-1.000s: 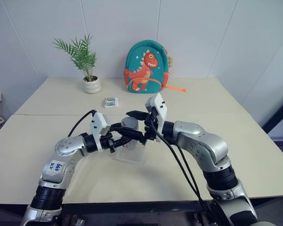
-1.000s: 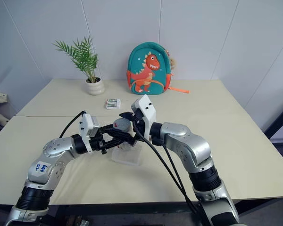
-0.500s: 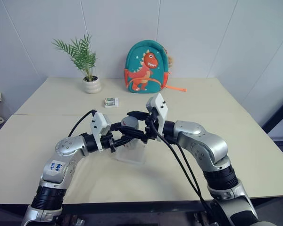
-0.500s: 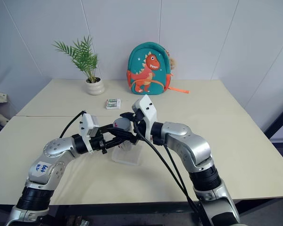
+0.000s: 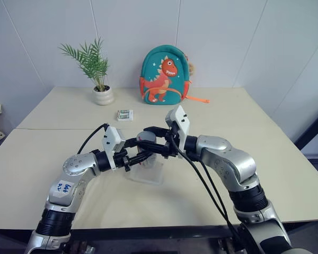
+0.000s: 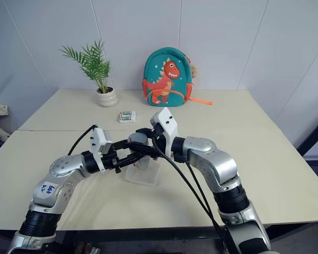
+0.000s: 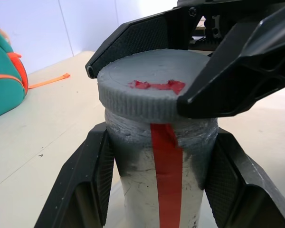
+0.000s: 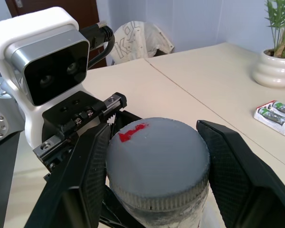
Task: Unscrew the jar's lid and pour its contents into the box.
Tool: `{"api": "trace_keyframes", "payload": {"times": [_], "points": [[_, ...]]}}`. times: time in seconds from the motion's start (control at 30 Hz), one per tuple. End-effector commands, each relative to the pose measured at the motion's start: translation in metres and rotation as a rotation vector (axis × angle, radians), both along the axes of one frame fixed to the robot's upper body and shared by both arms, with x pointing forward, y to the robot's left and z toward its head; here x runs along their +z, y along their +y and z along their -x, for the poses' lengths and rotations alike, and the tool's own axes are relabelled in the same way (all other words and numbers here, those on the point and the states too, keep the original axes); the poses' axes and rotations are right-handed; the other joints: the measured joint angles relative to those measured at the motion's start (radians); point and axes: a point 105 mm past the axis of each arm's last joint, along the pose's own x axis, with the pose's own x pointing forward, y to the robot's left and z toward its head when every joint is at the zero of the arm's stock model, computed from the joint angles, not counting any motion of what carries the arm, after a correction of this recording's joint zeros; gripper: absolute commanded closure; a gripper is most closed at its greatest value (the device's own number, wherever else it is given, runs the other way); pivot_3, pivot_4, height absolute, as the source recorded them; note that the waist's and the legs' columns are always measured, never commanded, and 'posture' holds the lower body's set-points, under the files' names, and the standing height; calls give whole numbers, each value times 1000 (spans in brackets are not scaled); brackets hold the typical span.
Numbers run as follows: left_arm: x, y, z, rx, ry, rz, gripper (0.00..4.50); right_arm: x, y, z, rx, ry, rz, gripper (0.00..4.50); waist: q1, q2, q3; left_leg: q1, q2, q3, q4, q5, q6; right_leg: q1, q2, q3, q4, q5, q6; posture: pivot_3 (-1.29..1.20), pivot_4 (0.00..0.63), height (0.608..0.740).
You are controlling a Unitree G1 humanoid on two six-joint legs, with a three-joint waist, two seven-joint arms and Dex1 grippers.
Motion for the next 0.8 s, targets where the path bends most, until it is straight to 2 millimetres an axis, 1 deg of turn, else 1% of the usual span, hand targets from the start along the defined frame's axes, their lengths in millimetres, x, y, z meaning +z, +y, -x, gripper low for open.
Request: {"api": "trace_keyframes", "payload": {"times": [0.03, 0.17, 0.27, 0.37, 0.47, 0.6, 0.8], "points": [[21, 0, 5, -35, -60, 25, 2278, 9, 6, 29, 254, -75, 24, 1949, 0, 0, 0, 0, 0, 0, 0, 0, 0, 0, 0, 0, 0, 0, 0, 0, 150, 740], [26, -4, 12, -113, -38, 25, 2278, 12, 2, 29, 390, -103, 73, 1949, -4, 0, 0, 0, 0, 0, 0, 0, 0, 0, 1, 0, 0, 0, 0, 0, 150, 740], [29, -5, 18, -172, -15, 30, 2278, 17, 0, 25, 448, -104, 84, 1949, -6, 0, 0, 1, 2, 0, 0, 0, 0, 0, 3, 1, 1, 0, 0, 0, 150, 740], [29, -7, 27, -237, 20, 32, 2278, 16, -2, 20, 487, -103, 117, 1949, -7, 0, 0, 1, 3, 0, 1, 0, 0, 0, 5, 2, 2, 0, 0, 0, 150, 740], [29, -4, 32, -262, 40, 26, 2278, 14, -4, 15, 500, -95, 138, 1949, -6, 0, 0, 1, 3, 0, 1, 0, 0, -1, 6, 2, 3, 0, -1, 0, 150, 740], [28, 4, 36, -264, 69, 21, 2278, 12, -6, 9, 481, -91, 142, 1949, -6, 0, 0, 1, 3, 0, 1, 0, -1, -1, 6, 3, 3, 0, -1, 0, 150, 740], [26, 10, 38, -248, 76, 12, 2278, 7, -8, 7, 455, -75, 129, 1949, -2, 0, 0, 1, 3, 0, 1, 0, -2, -1, 6, 3, 4, -1, -1, 0, 150, 740]]}}
